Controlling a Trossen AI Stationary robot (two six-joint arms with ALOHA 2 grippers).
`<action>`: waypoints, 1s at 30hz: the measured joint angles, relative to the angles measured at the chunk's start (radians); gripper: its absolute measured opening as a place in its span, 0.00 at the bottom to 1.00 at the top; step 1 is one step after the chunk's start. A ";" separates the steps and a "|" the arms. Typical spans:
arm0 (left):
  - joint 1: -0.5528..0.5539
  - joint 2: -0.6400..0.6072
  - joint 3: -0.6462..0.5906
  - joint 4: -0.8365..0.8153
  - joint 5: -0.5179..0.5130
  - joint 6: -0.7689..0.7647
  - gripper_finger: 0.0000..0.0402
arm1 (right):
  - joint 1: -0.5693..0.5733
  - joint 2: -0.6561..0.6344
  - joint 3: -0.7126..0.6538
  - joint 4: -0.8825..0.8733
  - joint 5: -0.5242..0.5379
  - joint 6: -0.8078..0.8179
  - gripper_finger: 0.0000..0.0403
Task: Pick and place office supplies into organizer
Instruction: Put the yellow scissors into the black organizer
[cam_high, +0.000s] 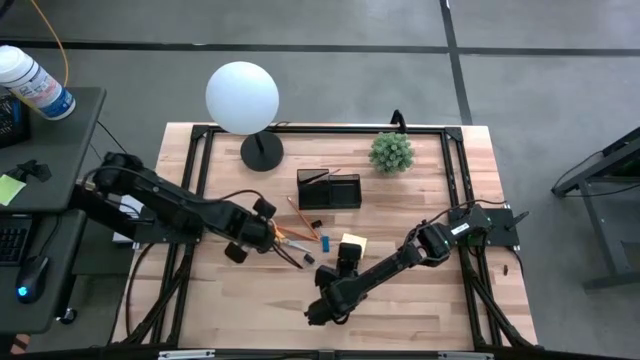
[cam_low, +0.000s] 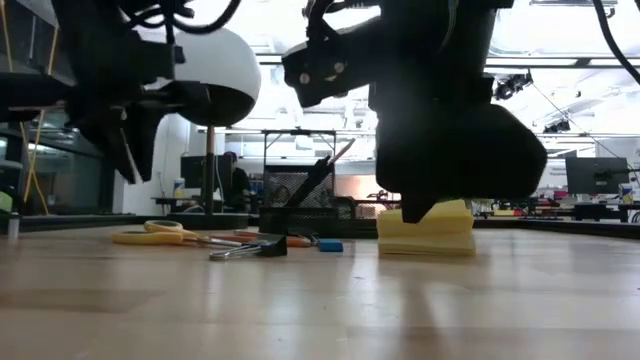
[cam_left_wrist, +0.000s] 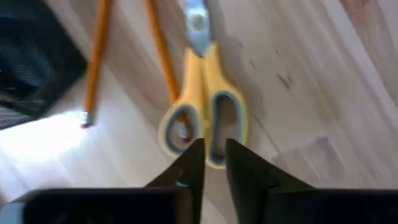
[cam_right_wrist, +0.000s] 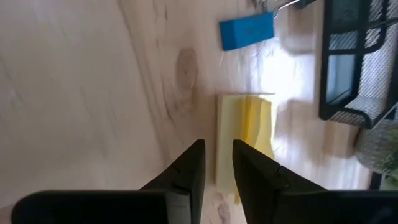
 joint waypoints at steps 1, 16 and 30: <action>0.000 0.006 -0.001 -0.007 0.013 0.001 0.18 | 0.000 0.000 0.000 0.000 0.012 0.000 0.19; 0.147 0.107 -0.002 0.014 0.027 0.081 0.36 | -0.001 0.000 0.000 0.048 0.087 0.000 0.19; 0.189 0.184 -0.002 0.093 0.105 0.071 0.29 | 0.000 0.000 0.001 0.057 0.088 0.000 0.19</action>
